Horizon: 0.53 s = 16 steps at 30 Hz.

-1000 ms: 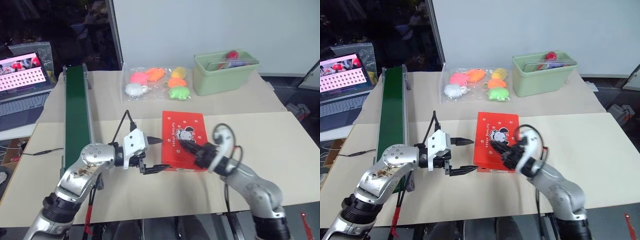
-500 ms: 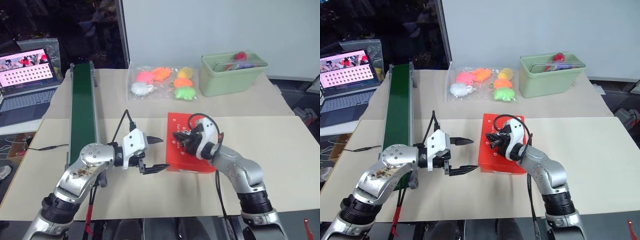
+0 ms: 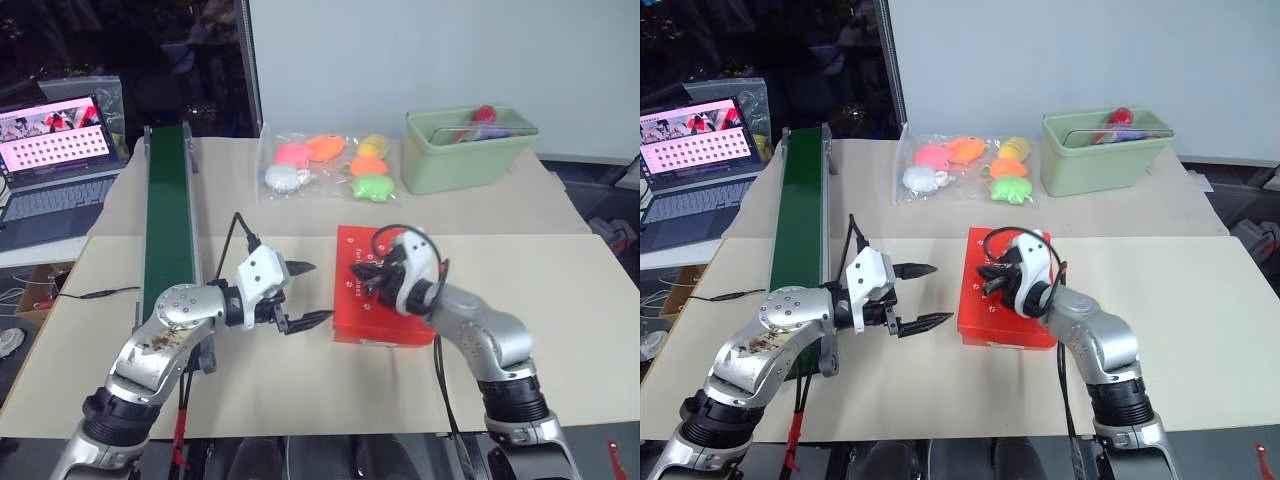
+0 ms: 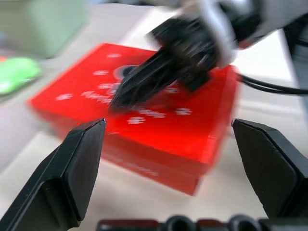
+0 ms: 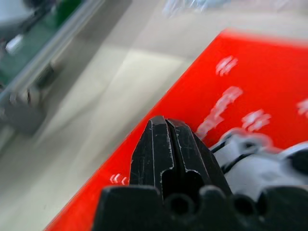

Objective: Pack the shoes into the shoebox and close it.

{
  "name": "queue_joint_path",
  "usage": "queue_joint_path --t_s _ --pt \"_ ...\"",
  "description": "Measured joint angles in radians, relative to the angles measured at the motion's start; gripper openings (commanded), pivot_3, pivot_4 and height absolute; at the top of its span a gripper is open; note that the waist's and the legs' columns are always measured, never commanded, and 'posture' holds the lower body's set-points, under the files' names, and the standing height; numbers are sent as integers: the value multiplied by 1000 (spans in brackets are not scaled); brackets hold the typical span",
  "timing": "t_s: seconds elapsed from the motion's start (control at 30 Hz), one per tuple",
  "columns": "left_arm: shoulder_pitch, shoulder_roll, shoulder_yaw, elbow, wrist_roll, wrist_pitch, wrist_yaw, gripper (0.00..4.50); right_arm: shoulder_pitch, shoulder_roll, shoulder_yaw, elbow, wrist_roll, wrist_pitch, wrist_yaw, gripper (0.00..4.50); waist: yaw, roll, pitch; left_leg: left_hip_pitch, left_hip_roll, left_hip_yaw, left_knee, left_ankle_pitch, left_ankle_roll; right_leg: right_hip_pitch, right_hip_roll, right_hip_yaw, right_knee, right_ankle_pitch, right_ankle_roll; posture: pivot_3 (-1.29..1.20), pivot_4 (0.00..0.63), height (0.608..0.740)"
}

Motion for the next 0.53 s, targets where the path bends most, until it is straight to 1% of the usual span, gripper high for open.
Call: queue_joint_path --t_s 0.03,0.1,0.17,0.2,0.27,0.3,0.33,0.37,0.43,0.5,0.53 --pt "-5 -26 21 1 -7 21 40 4500 -16 -23 -72 -42 75 23 -3 61 2 0 0 -1 0 -1 0 0 0 0 0 -1 0 0 0 0 150 729" --pt "-12 -83 77 3 -12 57 135 4500 -30 -120 -217 -102 189 58 -2 61 10 0 0 -1 -1 -3 0 0 0 2 0 -2 -1 0 0 0 150 729" --pt "-14 -115 126 14 -12 75 206 4500 -16 -199 -302 -111 207 78 -5 61 12 -1 0 -1 -1 -3 1 0 0 3 0 -2 -2 0 0 0 150 729" --pt "-19 -136 150 28 -3 78 259 4500 21 -264 -311 -112 172 80 -14 61 11 -1 0 0 -1 -3 1 0 0 3 0 -1 -1 0 0 0 150 729" --pt "-26 -167 182 49 15 78 330 4500 85 -341 -279 -99 81 78 -34 61 8 -1 0 0 -1 -3 1 0 0 3 0 -1 0 0 0 0 150 729" --pt "-38 -196 204 65 27 78 376 4500 119 -386 -233 -77 3 67 -52 61 5 -1 0 0 -2 -3 1 0 0 3 0 0 0 0 0 0 150 729" --pt "-49 -210 221 76 28 78 413 4500 141 -405 -200 -52 -62 53 -74 61 0 -1 0 0 -2 -3 2 0 0 3 0 0 0 0 0 0 150 729" --pt "-57 -224 238 84 31 78 446 4500 153 -407 -175 -29 -121 33 -103 61 -7 -1 0 0 -2 -3 2 0 0 2 0 1 0 1 0 0 150 729" --pt "-78 -239 258 103 51 71 504 4500 170 -378 -145 16 -227 -28 -170 61 -14 -1 0 0 -2 -3 2 0 0 2 0 1 0 1 0 0 150 729" --pt "-83 -245 279 118 69 61 545 4500 179 -338 -121 53 -307 -91 -225 61 -18 -1 0 0 -2 -3 2 0 0 2 0 2 0 1 0 0 150 729" --pt "-83 -250 286 124 73 60 561 4500 179 -306 -129 61 -322 -113 -246 61 -18 -1 0 0 -2 -3 2 0 0 2 1 1 0 1 0 0 150 729"
